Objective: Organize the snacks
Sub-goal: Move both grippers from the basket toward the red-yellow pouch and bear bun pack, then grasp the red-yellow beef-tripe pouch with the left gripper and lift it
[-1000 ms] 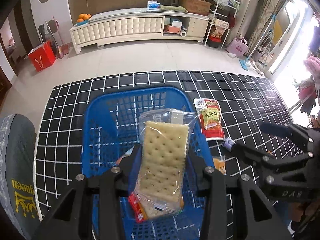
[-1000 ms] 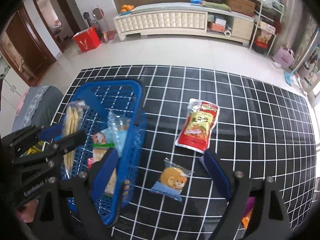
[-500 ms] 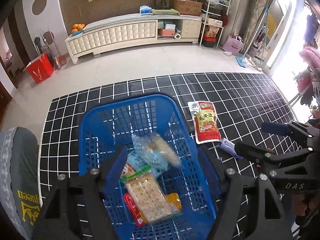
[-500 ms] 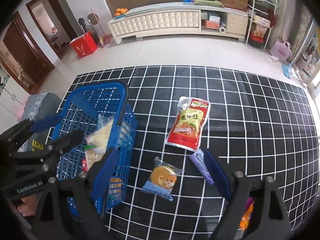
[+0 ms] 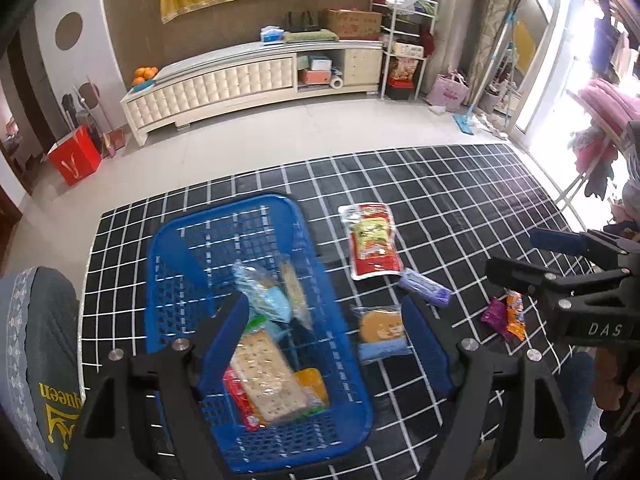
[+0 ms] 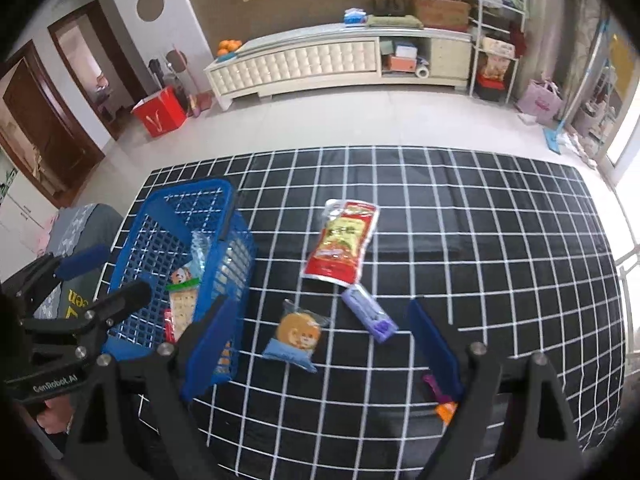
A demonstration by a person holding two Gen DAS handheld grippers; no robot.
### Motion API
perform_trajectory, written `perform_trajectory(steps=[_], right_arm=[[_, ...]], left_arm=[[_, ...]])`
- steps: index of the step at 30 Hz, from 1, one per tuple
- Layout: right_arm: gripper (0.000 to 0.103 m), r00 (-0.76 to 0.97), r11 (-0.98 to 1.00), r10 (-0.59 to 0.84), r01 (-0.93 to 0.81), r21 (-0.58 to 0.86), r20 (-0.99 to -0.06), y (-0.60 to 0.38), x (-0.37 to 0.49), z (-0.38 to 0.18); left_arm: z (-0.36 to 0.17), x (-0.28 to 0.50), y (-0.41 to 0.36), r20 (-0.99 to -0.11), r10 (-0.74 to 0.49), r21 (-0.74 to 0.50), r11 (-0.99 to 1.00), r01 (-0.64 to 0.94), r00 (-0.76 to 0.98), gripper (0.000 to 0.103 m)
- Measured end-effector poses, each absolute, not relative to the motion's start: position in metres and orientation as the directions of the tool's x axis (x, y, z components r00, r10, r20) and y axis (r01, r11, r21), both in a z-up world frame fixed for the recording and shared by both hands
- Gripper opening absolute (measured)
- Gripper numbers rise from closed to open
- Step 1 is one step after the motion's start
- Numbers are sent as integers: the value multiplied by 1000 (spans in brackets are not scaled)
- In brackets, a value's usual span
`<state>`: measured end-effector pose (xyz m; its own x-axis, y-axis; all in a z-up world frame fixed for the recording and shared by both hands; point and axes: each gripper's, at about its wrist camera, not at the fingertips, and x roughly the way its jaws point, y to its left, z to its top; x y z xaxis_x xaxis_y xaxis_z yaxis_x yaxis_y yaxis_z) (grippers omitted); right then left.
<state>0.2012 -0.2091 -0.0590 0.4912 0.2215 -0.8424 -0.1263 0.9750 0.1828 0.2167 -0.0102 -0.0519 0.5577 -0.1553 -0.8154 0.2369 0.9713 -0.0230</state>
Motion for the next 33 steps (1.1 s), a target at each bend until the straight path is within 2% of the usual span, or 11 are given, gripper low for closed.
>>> perform_trajectory(steps=[9, 19, 33], right_arm=[[90, 508, 979, 196, -59, 193, -839, -261, 191, -62], [90, 469, 977, 184, 7, 212, -864, -317, 204, -96], [90, 386, 972, 213, 13, 236, -898, -356, 258, -160]], left_arm=[[-58, 217, -73, -829, -160, 17, 950, 312, 535, 77], [-88, 242, -142, -861, -152, 33, 936, 352, 485, 78], [-138, 305, -173, -891, -79, 69, 950, 304, 448, 78]])
